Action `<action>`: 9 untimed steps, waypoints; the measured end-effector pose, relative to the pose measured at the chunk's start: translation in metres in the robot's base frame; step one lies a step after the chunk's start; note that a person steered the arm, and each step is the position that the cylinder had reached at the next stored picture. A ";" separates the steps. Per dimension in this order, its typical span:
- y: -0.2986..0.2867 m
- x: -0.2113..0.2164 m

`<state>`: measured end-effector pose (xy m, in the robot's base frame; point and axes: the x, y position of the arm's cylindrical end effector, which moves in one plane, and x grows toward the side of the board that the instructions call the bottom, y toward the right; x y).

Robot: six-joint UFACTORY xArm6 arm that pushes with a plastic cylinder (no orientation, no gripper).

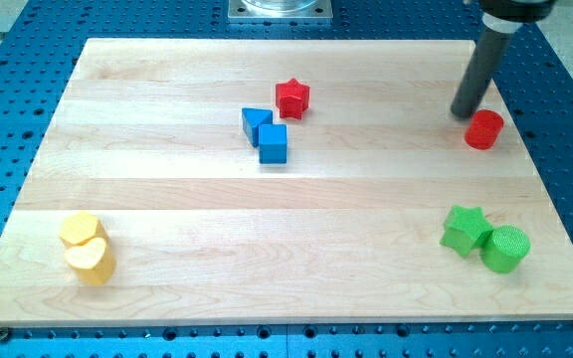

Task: Slide the red star parallel to the red circle

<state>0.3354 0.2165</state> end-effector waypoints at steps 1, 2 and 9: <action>-0.131 -0.062; -0.251 -0.089; -0.082 0.092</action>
<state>0.4278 0.1344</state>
